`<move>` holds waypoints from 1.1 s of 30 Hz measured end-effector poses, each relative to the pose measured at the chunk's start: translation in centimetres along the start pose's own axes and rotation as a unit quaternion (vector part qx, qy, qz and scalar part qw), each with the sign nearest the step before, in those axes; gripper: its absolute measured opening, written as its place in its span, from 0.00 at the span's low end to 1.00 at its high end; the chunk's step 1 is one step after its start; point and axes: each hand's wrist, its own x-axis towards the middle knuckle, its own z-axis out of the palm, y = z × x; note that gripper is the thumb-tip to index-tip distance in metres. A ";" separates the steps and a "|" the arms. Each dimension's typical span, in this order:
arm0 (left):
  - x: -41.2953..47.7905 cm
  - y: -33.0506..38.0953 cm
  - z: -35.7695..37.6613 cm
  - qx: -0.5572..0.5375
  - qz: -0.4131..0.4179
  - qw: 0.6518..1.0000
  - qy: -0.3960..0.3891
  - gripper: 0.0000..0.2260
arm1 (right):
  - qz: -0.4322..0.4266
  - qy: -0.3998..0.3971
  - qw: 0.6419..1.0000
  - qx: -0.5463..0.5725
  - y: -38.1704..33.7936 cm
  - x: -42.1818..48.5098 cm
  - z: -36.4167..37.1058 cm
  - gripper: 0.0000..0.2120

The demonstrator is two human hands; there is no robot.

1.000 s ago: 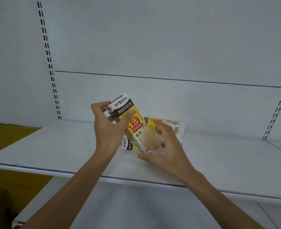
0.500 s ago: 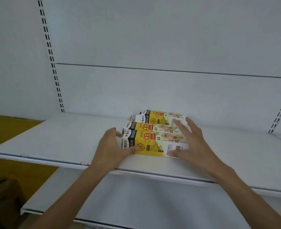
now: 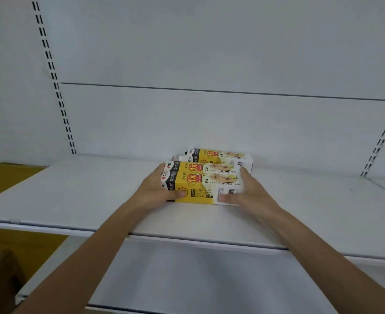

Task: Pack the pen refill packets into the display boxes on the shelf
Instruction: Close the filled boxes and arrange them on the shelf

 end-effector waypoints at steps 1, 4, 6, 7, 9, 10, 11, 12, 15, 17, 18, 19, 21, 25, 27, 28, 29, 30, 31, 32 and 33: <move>0.4 -0.2 -0.1 0.001 0.000 1.000 0.001 0.28 | -0.001 0.007 1.000 -0.012 0.0 0.2 0.2 0.48; 1.4 -0.7 -0.3 0.000 0.005 1.000 0.013 0.27 | -0.009 0.022 0.999 -0.048 -0.1 0.8 0.5 0.37; 1.6 -0.8 -0.3 0.008 0.013 1.000 0.024 0.27 | -0.017 0.030 0.997 -0.065 -0.1 1.3 0.3 0.32; 1.5 -0.8 -0.3 0.013 0.019 0.999 0.032 0.28 | -0.020 0.031 0.997 -0.072 0.0 1.4 0.2 0.30; 1.3 -0.6 -0.2 0.028 0.027 0.998 0.044 0.34 | -0.023 0.023 0.995 -0.097 -0.2 1.6 -0.3 0.31; 1.2 -0.5 -0.2 0.035 0.027 0.998 0.044 0.38 | -0.021 0.008 0.993 -0.112 -0.4 1.7 -0.7 0.32; 1.1 -0.5 -0.1 0.038 0.028 0.998 0.042 0.41 | -0.009 -0.016 0.993 -0.120 -0.5 2.0 -1.3 0.32; 1.0 -0.5 -0.1 0.040 0.030 0.998 0.039 0.42 | 0.004 -0.032 0.993 -0.115 -0.6 2.3 -2.0 0.33; 1.2 -0.5 -0.2 0.049 0.032 0.997 0.045 0.40 | -0.003 0.089 0.996 -0.009 -1.1 4.0 -4.5 0.20; 1.4 -0.7 -0.2 0.053 0.029 0.997 0.044 0.38 | -0.040 0.192 0.980 -0.018 -0.7 5.5 -5.7 0.11; 1.5 -0.9 -0.1 0.050 0.027 0.997 0.042 0.38 | -0.048 0.187 0.980 -0.056 -0.2 6.3 -5.8 0.15; 1.6 -1.1 -0.1 0.045 0.026 0.998 0.041 0.38 | -0.054 0.152 0.982 -0.101 0.2 7.0 -5.5 0.21; 1.5 -1.2 -0.2 0.038 0.028 0.998 0.038 0.38 | -0.075 0.093 0.975 -0.190 1.3 8.1 -4.5 0.28; 1.4 -1.0 -0.2 0.029 0.029 0.999 0.030 0.37 | -0.091 0.104 0.911 -0.388 2.3 9.9 -4.2 0.32; 1.4 -0.9 -0.2 0.023 0.033 0.999 0.029 0.36 | -0.060 0.089 0.890 -0.442 1.2 10.1 -4.8 0.29; 1.3 -0.9 -0.2 0.021 0.034 0.999 0.028 0.36 | -0.044 0.080 0.891 -0.444 0.9 10.2 -5.2 0.28; 1.3 -1.0 -0.2 0.022 0.033 0.999 0.027 0.37 | -0.034 0.079 0.895 -0.438 0.8 10.3 -5.7 0.27; 1.3 -1.0 -0.2 0.024 0.032 0.999 0.028 0.37 | -0.030 0.090 0.900 -0.425 1.1 10.2 -6.3 0.28; 1.3 -1.0 -0.2 0.024 0.032 0.999 0.032 0.37 | -0.028 0.112 0.908 -0.404 1.6 10.0 -6.9 0.29; 1.3 -1.0 -0.2 0.023 0.033 0.999 0.036 0.37 | -0.028 0.137 0.916 -0.375 2.3 9.6 -7.6 0.30; 1.3 -1.1 -0.1 0.025 0.034 0.998 0.038 0.37 | -0.035 0.163 0.921 -0.351 3.0 9.0 -8.1 0.30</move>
